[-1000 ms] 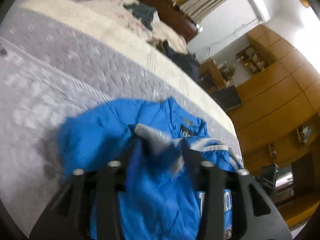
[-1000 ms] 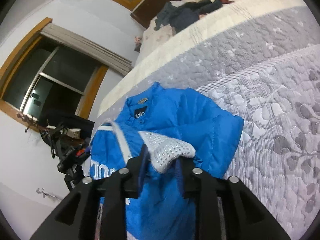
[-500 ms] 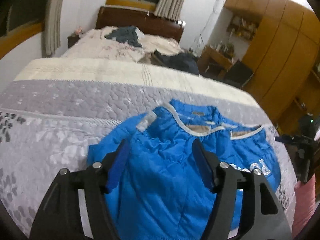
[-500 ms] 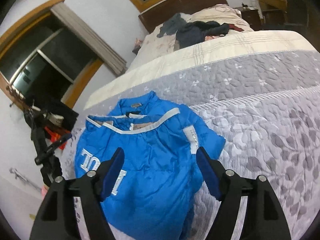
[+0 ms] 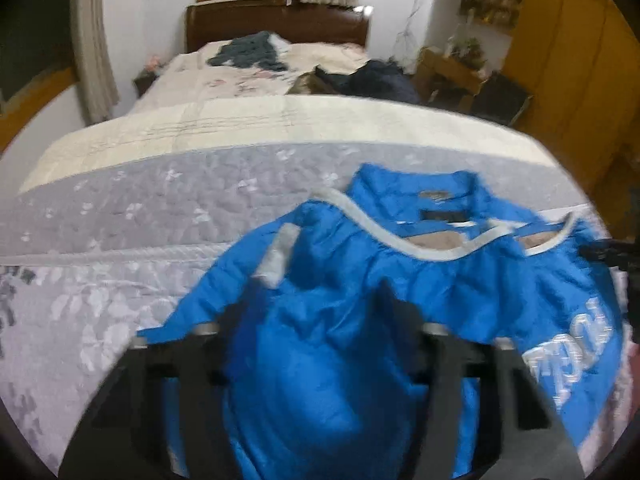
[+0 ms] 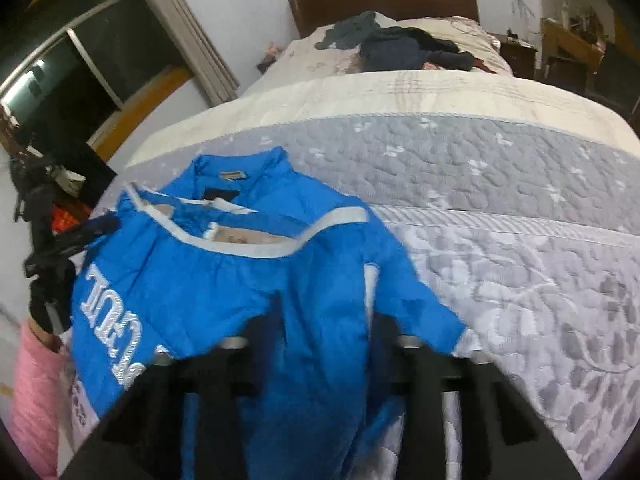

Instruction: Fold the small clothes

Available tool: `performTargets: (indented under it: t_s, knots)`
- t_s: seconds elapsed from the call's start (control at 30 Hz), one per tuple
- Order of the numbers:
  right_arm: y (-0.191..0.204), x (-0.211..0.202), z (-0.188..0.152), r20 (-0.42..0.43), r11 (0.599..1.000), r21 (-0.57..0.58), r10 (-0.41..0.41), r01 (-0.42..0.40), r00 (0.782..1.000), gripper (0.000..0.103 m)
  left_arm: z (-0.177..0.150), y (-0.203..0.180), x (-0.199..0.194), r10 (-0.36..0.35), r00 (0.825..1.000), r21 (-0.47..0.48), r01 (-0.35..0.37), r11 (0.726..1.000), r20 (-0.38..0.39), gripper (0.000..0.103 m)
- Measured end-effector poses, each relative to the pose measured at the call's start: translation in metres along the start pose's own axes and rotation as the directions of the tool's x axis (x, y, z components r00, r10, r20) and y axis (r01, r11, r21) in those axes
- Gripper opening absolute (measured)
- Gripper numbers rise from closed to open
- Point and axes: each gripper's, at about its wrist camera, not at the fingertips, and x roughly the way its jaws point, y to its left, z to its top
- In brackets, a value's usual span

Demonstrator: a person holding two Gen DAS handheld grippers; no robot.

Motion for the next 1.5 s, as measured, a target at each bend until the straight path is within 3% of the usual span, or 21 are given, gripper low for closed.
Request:
performTargets:
  t_s: [0.1, 0.17, 0.27, 0.4, 0.67, 0.93, 1.07, 1.2, 1.5]
  knots:
    - [0.004, -0.010, 0.000, 0.041, 1.000, -0.015, 0.006, -0.005, 0.999, 0.013, -0.001, 0.004, -0.004, 0.001, 1.000, -0.034, 0.000, 0.999, 0.025, 0.011]
    - [0.004, -0.025, 0.003, 0.081, 0.999, -0.006, 0.034, -0.034, 0.996, 0.011, -0.001, 0.008, -0.014, -0.010, 0.998, -0.070, 0.015, 0.997, 0.066, 0.008]
    - [0.006, -0.045, 0.012, 0.136, 0.996, 0.013, 0.082, -0.084, 0.987, 0.010, 0.003, 0.016, -0.033, -0.021, 0.990, -0.134, 0.040, 0.990, 0.136, 0.006]
    - [0.008, -0.053, 0.032, 0.174, 0.995, 0.045, 0.085, -0.094, 0.981, 0.010, 0.020, 0.017, -0.051, 0.003, 0.978, -0.153, 0.030, 0.988, 0.208, 0.006]
    - [-0.026, 0.004, 0.051, 0.097, 0.978, 0.187, 0.080, -0.097, 0.992, 0.010, 0.029, 0.028, -0.005, 0.041, 0.994, -0.173, -0.023, 0.985, 0.104, 0.007]
    - [-0.048, 0.045, 0.040, 0.038, 0.963, 0.251, 0.092, -0.099, 0.995, 0.014, 0.015, 0.039, 0.030, 0.058, 0.998, -0.195, -0.052, 0.979, 0.025, 0.019]
    - [-0.045, 0.039, 0.037, 0.031, 0.965, 0.254, 0.067, -0.073, 0.997, 0.027, 0.015, 0.040, 0.031, 0.090, 0.996, -0.200, -0.088, 0.976, -0.001, 0.037]
    - [-0.037, 0.013, 0.033, 0.055, 0.970, 0.241, 0.026, -0.039, 0.998, 0.043, 0.014, 0.041, 0.015, 0.110, 0.994, -0.218, -0.108, 0.970, 0.000, 0.044]
    - [-0.019, -0.039, -0.002, 0.022, 0.973, 0.228, 0.010, -0.014, 1.000, 0.048, -0.004, 0.000, -0.047, 0.118, 0.993, -0.156, -0.114, 0.981, 0.020, 0.057]
